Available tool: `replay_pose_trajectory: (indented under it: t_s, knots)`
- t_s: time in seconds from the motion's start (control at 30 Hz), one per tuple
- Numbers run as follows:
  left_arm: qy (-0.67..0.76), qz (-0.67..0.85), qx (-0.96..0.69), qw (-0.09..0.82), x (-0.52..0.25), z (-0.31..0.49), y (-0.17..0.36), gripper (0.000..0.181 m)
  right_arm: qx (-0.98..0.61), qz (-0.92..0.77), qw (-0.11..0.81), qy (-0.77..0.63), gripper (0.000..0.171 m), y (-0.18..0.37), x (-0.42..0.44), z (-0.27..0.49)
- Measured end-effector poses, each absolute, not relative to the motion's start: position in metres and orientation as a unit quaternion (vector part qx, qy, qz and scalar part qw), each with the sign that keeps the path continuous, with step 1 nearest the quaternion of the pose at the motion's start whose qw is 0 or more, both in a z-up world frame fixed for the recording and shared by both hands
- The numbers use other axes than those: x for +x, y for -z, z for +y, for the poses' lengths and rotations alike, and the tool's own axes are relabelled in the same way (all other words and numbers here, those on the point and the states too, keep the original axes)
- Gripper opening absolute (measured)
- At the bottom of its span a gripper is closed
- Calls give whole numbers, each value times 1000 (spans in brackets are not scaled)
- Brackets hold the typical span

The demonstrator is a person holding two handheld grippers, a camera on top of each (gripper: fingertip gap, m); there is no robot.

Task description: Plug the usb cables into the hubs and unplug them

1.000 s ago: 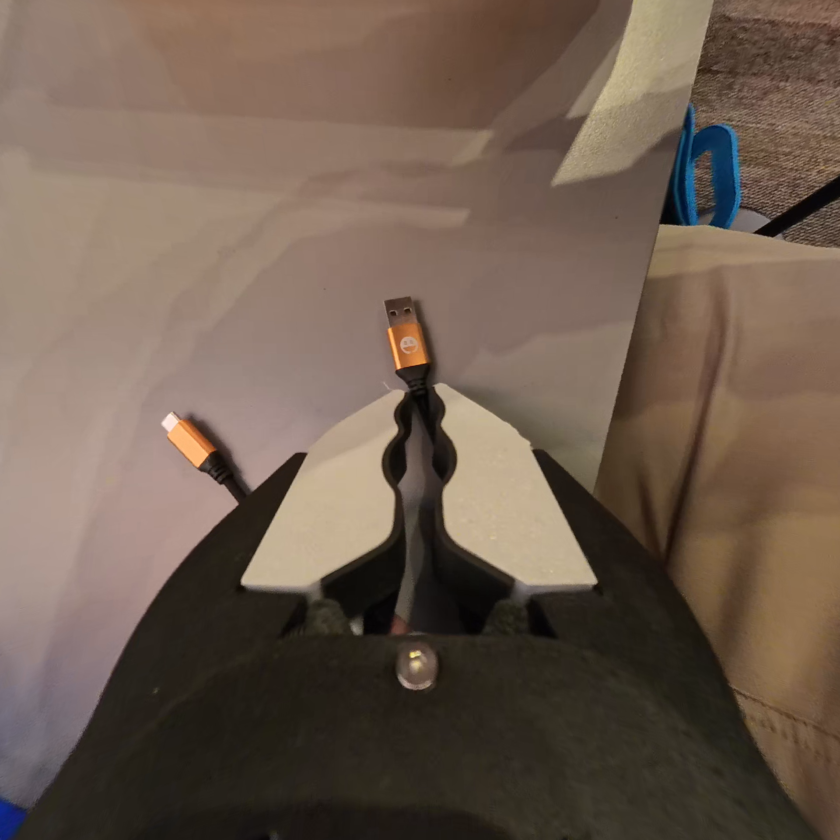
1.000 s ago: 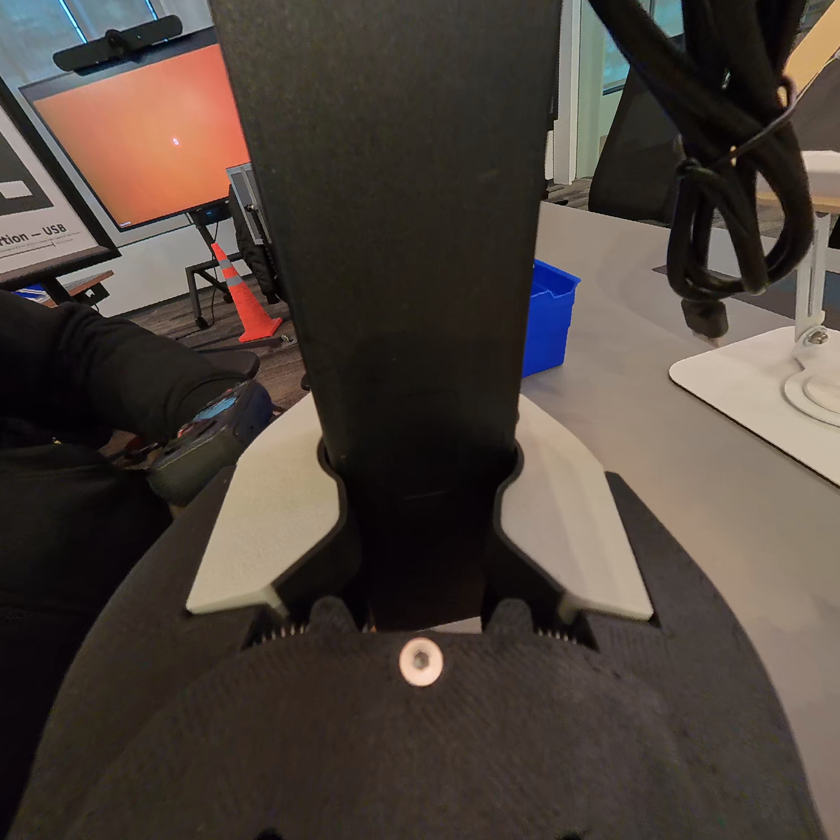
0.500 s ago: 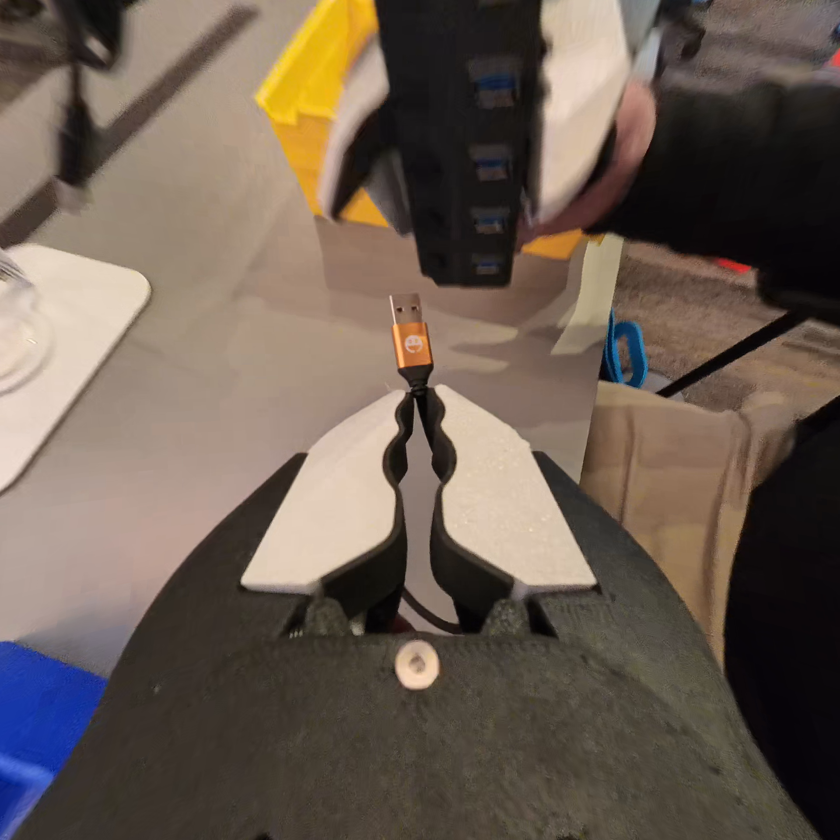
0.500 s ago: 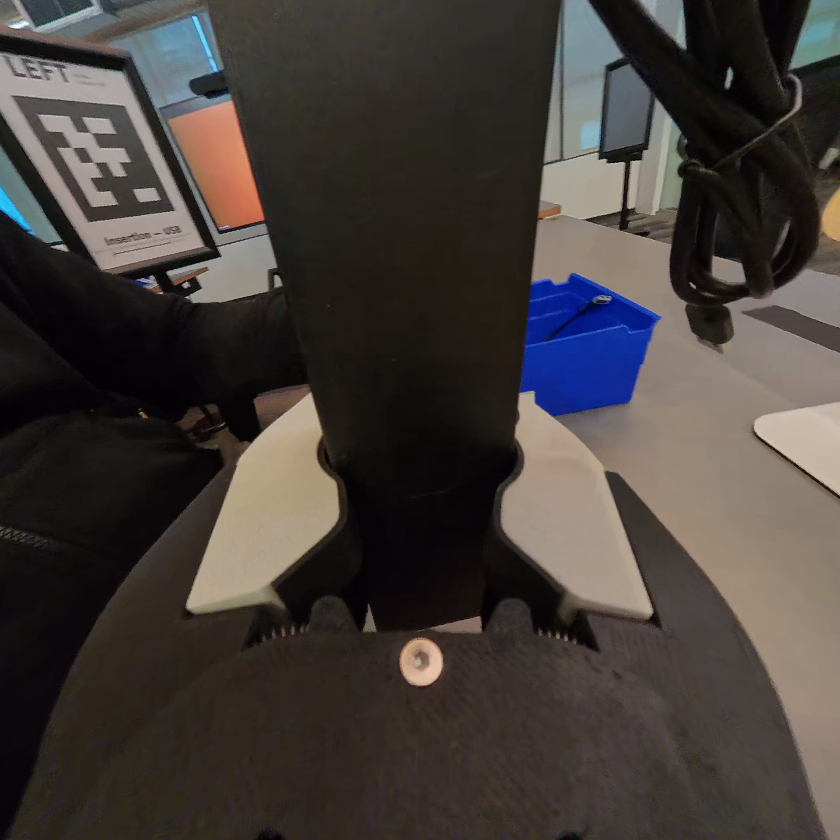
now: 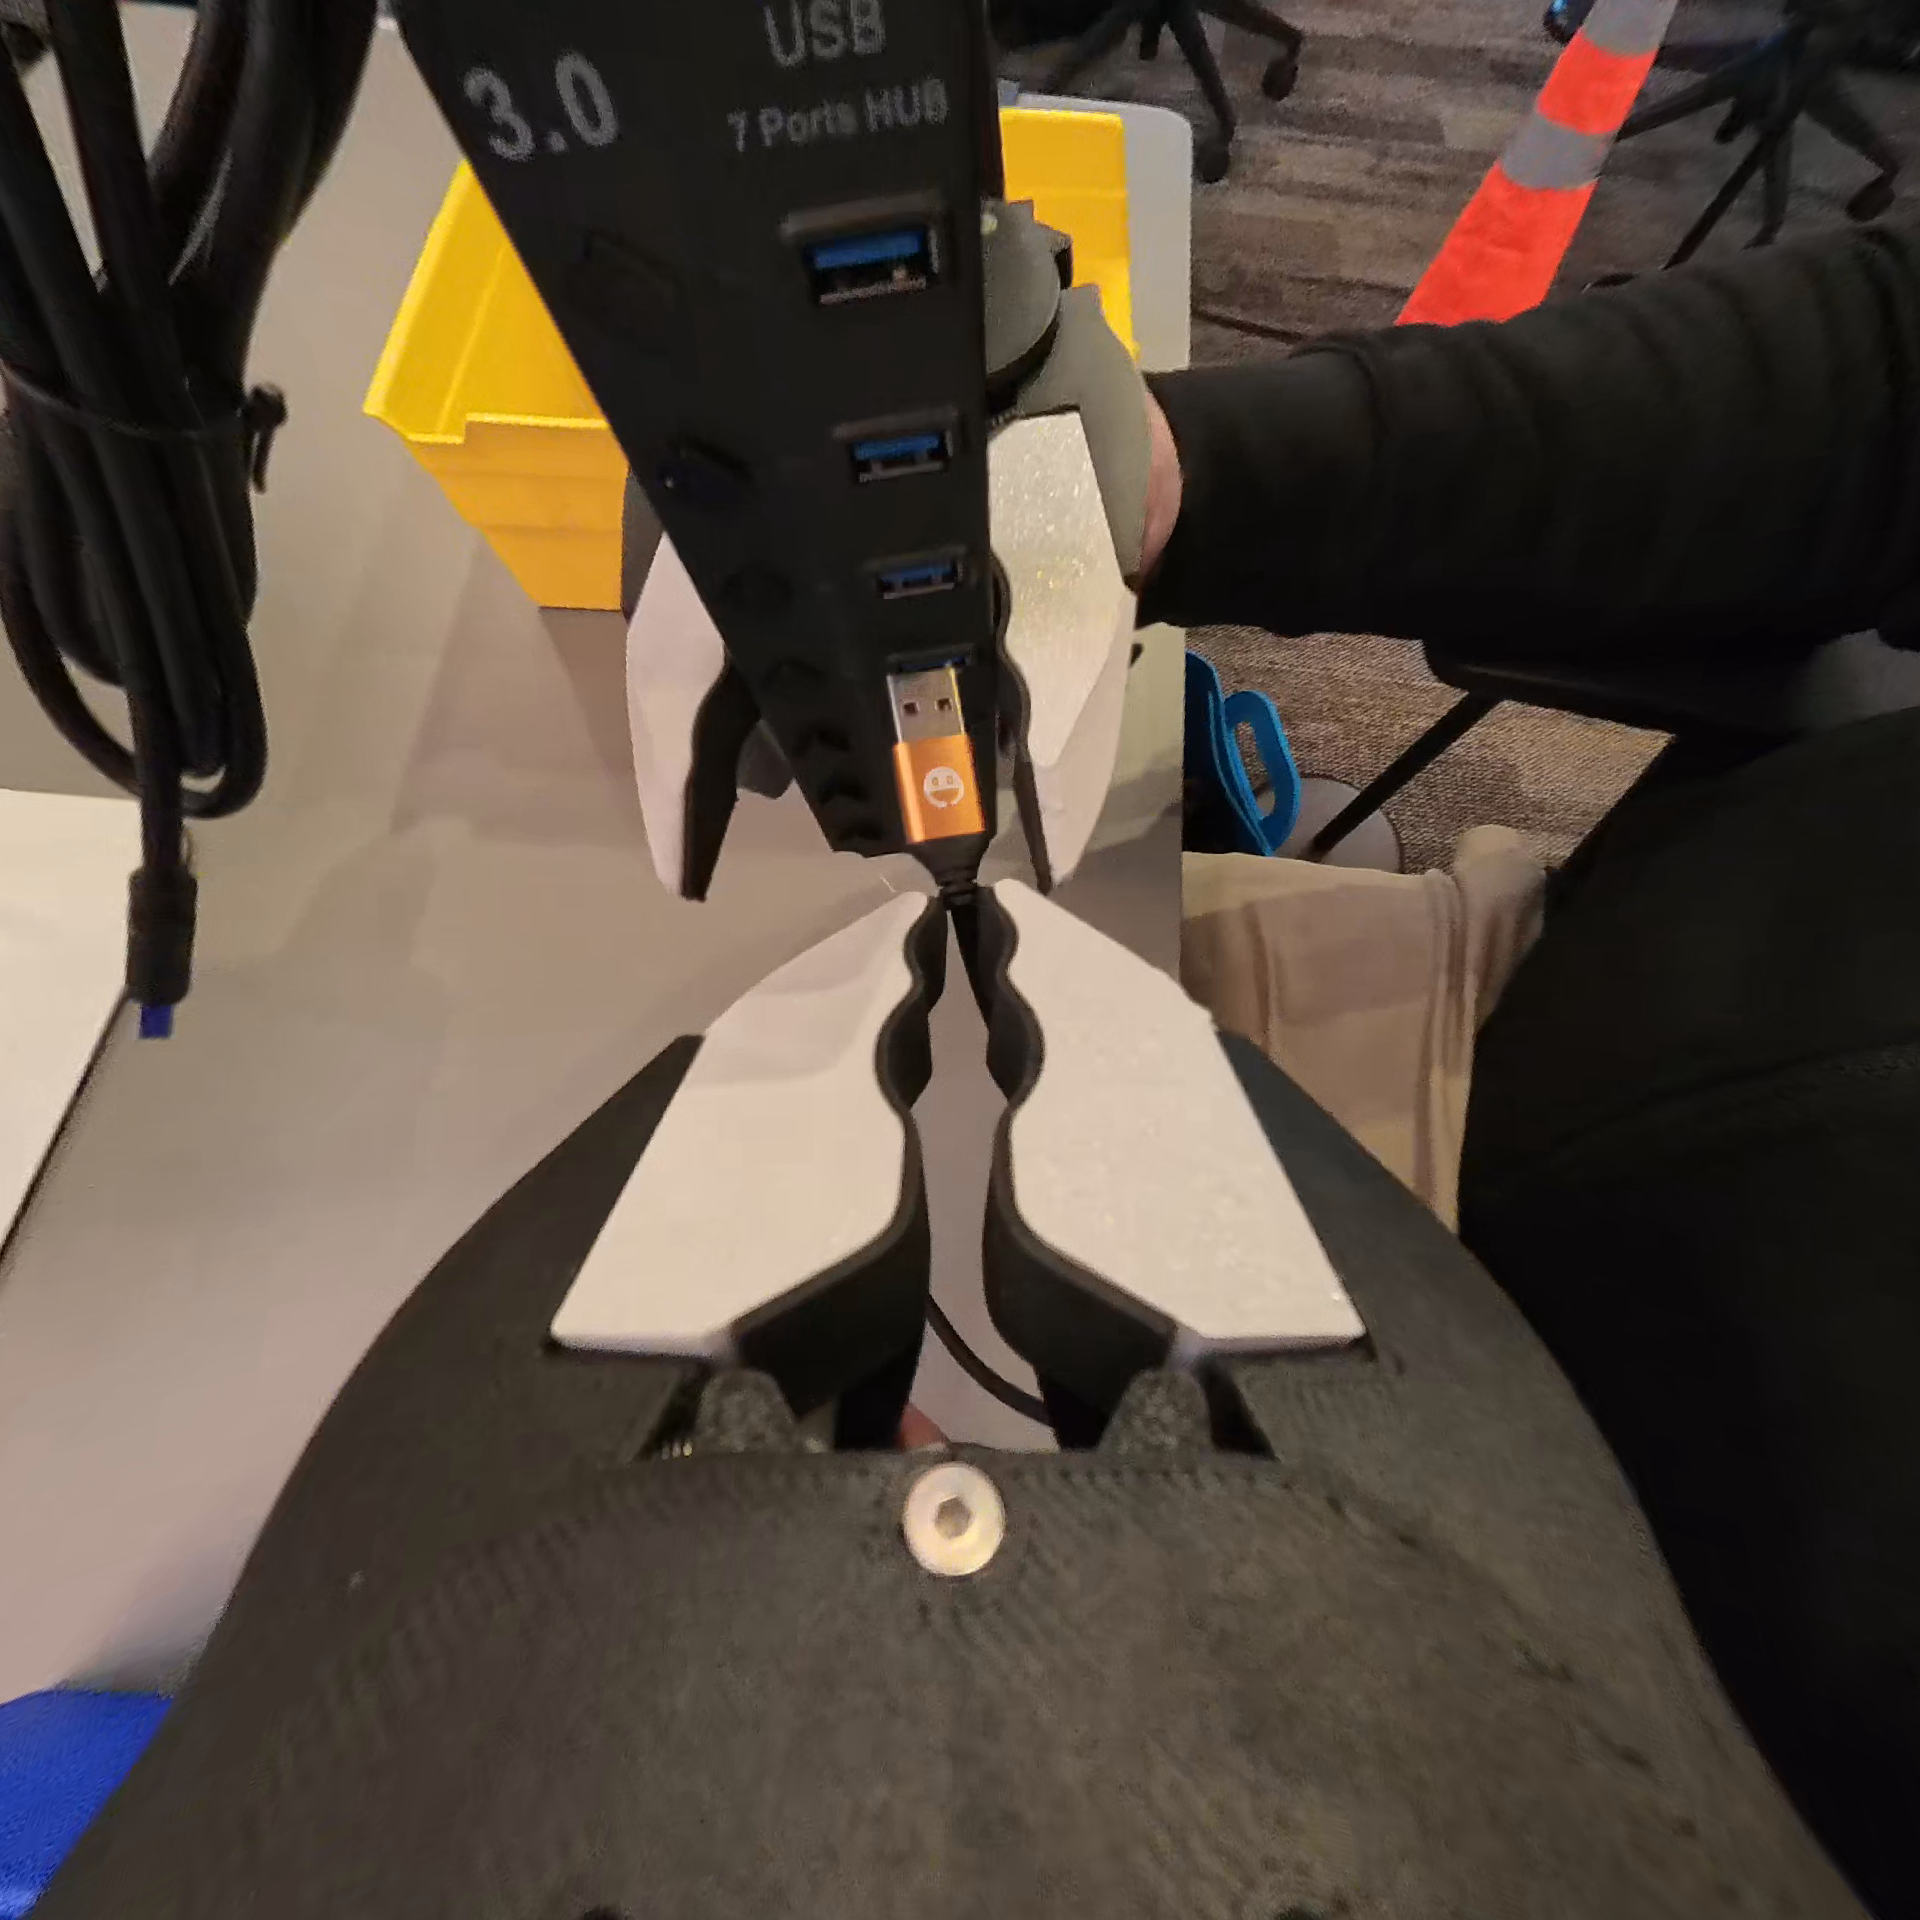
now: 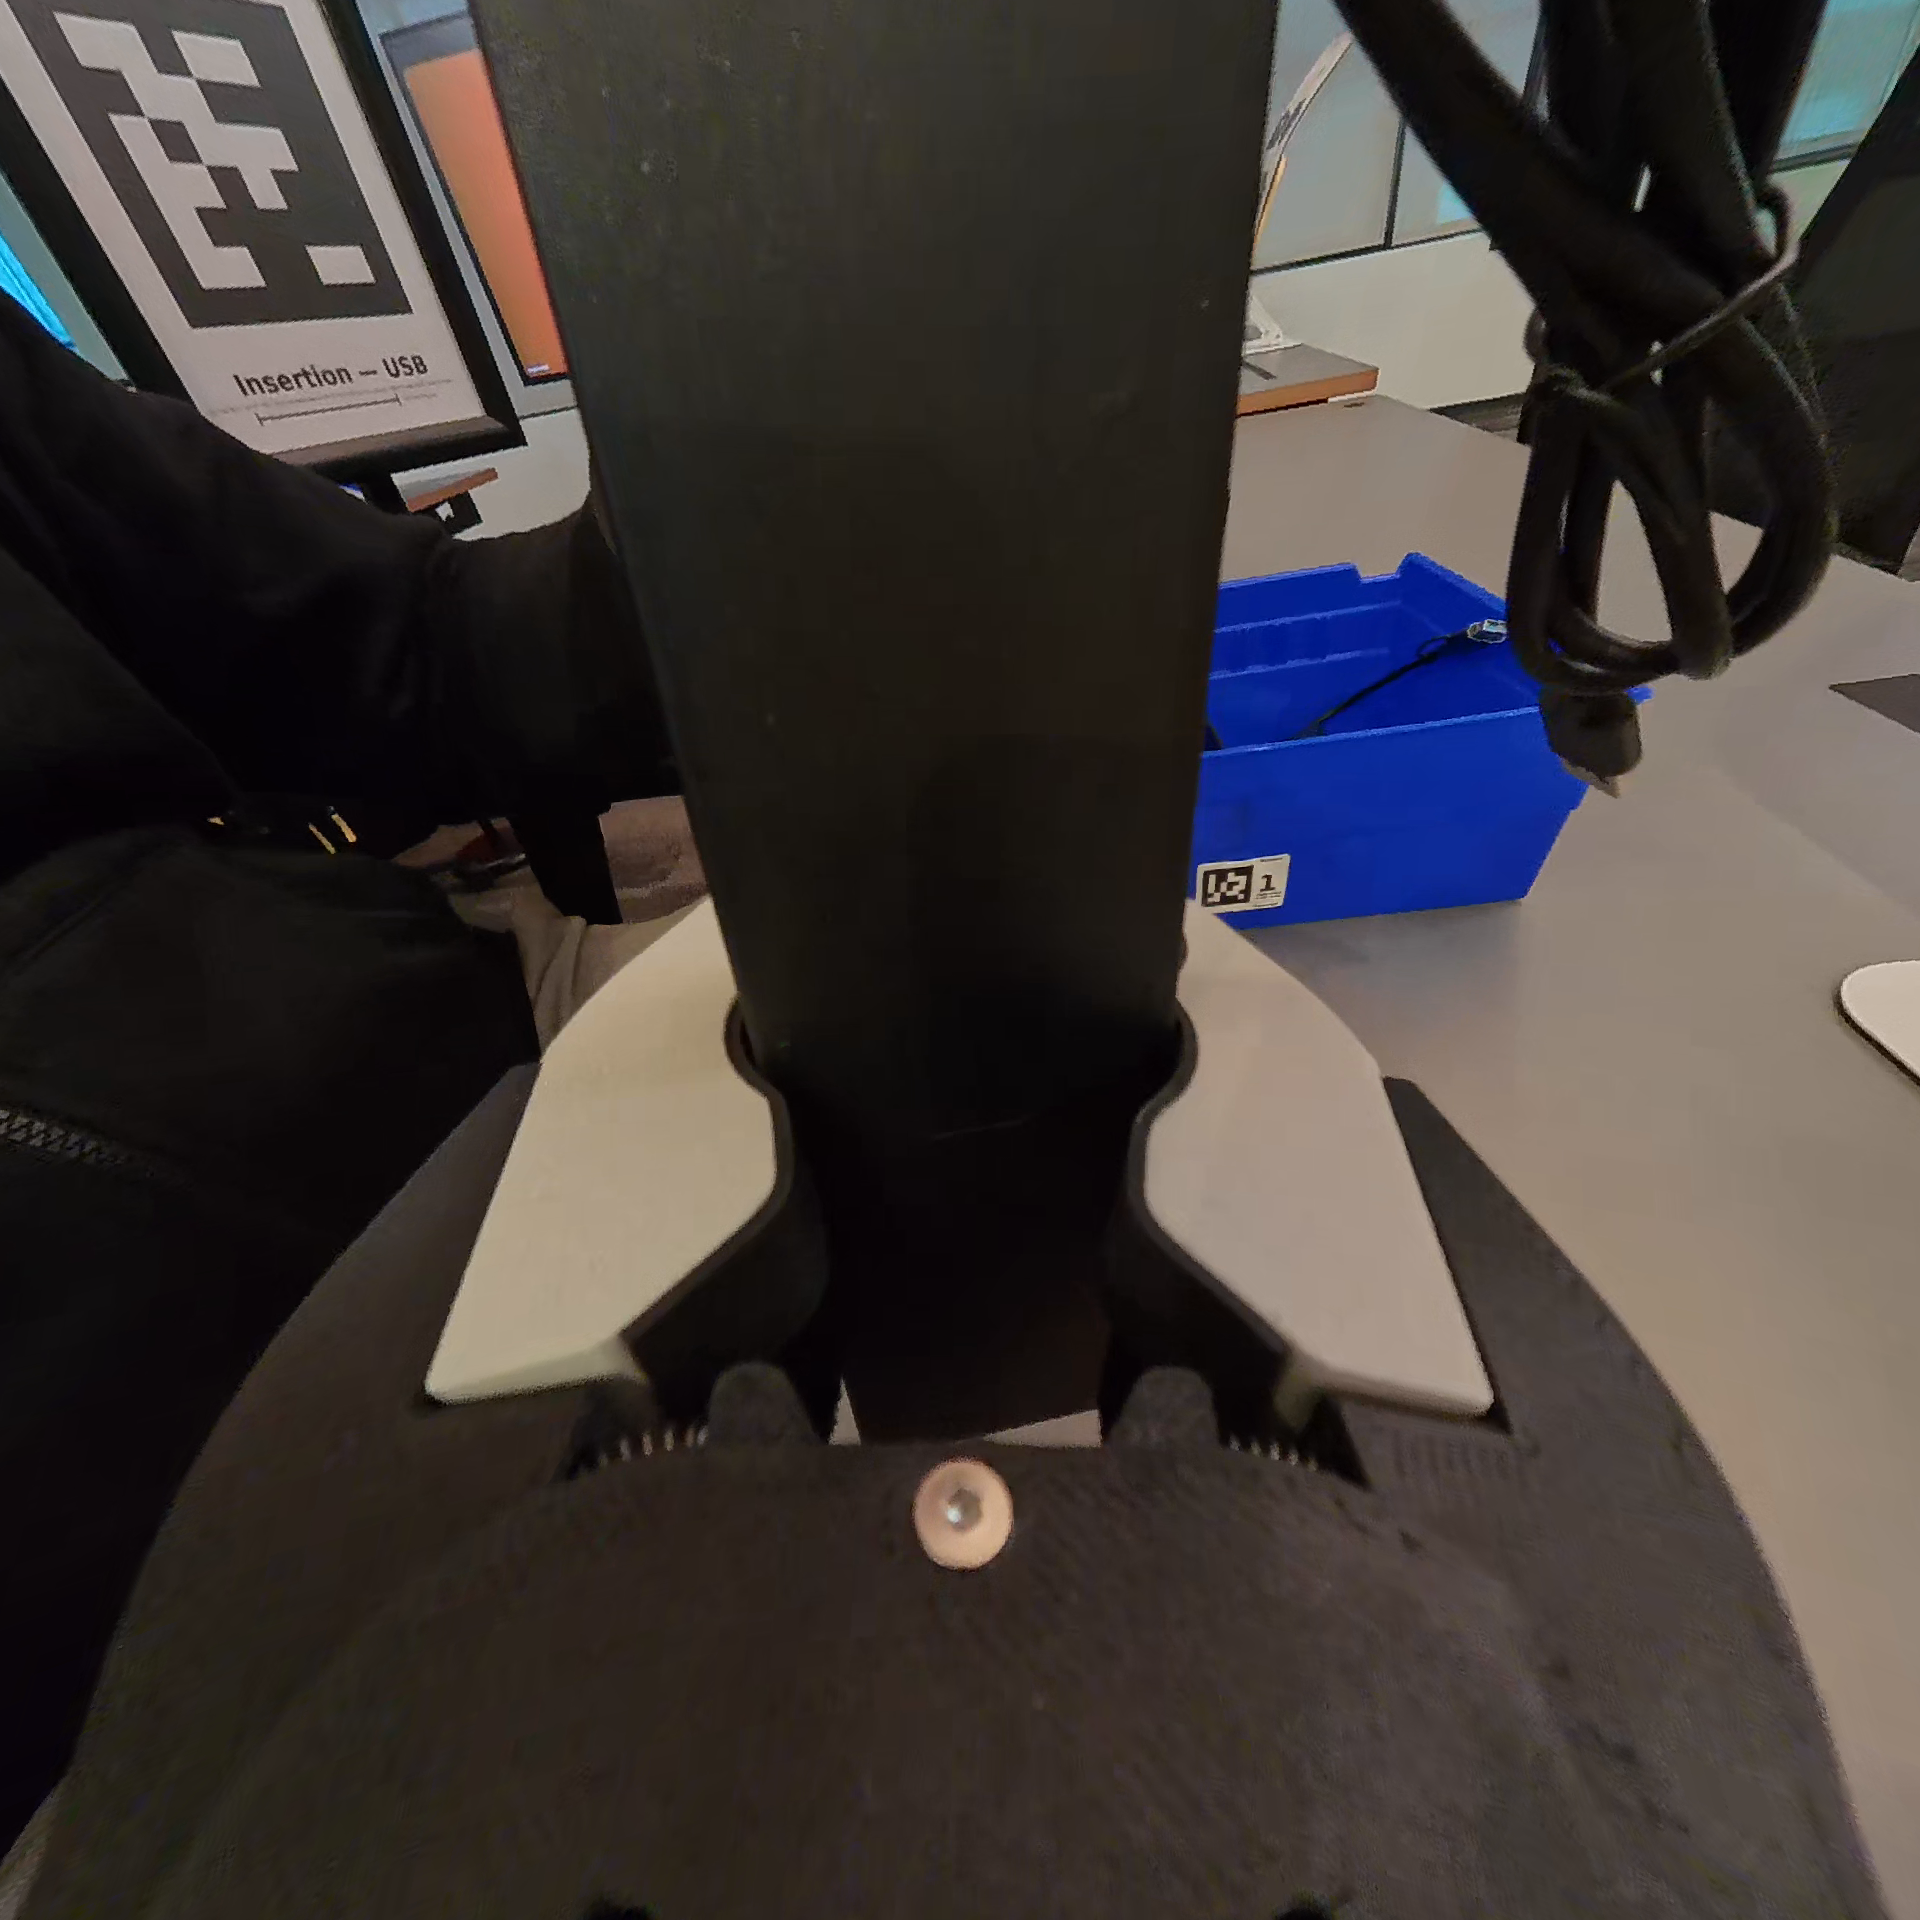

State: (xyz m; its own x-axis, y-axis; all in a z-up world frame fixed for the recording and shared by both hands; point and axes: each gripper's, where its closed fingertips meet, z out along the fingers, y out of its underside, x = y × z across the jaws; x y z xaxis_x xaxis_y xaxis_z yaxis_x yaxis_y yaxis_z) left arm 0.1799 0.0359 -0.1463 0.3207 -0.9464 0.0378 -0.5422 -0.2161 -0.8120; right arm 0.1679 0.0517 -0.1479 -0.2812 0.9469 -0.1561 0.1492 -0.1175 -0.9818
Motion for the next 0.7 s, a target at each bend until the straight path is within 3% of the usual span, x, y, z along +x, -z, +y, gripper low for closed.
replay_pose_trajectory:
  t_s: [0.03,0.37,0.7]
  knots:
    - [286,511,-728,356,180,35,147,6,-487,-568,351,-563,67,149,167,51]
    - [306,518,-734,315,180,26,158,5,-490,-599,346,-530,67,159,163,45]
    - [298,521,-729,329,182,27,157,5,-491,-614,334,-520,68,160,165,42]
